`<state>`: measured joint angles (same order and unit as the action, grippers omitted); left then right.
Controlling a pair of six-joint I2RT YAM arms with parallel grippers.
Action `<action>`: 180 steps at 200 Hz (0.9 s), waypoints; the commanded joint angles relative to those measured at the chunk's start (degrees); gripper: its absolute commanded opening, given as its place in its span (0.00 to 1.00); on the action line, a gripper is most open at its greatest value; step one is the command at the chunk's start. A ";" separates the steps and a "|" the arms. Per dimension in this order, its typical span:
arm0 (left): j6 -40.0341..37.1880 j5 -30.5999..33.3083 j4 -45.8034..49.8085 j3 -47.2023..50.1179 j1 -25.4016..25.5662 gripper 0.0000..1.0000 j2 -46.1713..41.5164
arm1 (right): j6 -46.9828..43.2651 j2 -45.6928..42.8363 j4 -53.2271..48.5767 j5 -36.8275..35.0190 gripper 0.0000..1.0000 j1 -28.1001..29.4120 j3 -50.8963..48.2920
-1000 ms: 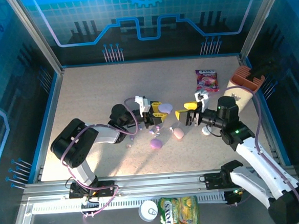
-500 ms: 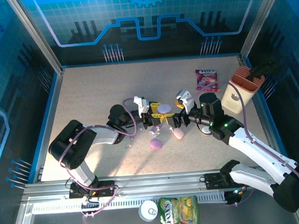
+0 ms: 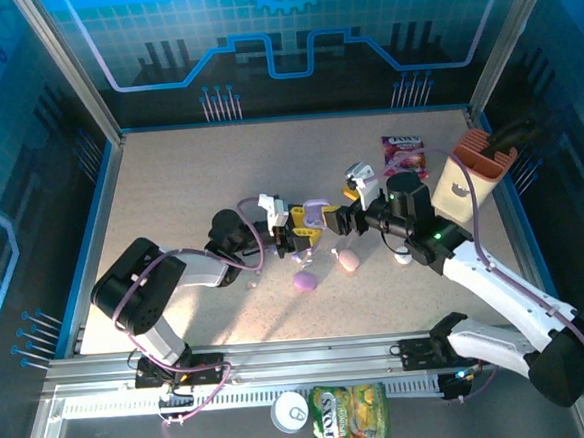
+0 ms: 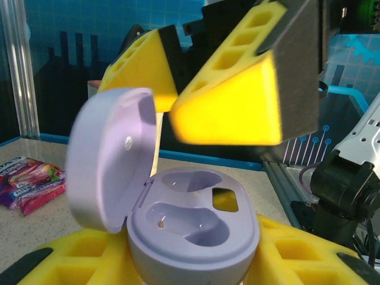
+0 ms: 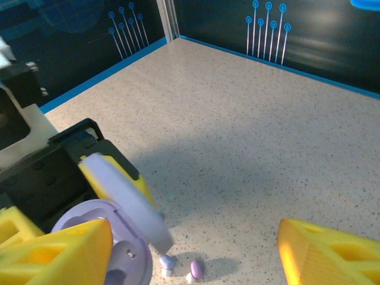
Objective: Insert wireless bluetooth earbuds into charging case
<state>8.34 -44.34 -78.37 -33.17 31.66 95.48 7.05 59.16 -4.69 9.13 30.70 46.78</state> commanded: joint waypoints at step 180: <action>-0.76 1.17 -1.96 4.50 -15.88 0.41 -7.04 | 18.95 17.03 1.88 11.80 0.75 -4.32 0.08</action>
<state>7.18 -41.91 -78.61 -28.99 16.71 90.67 27.46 71.05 -0.49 14.55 25.54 44.56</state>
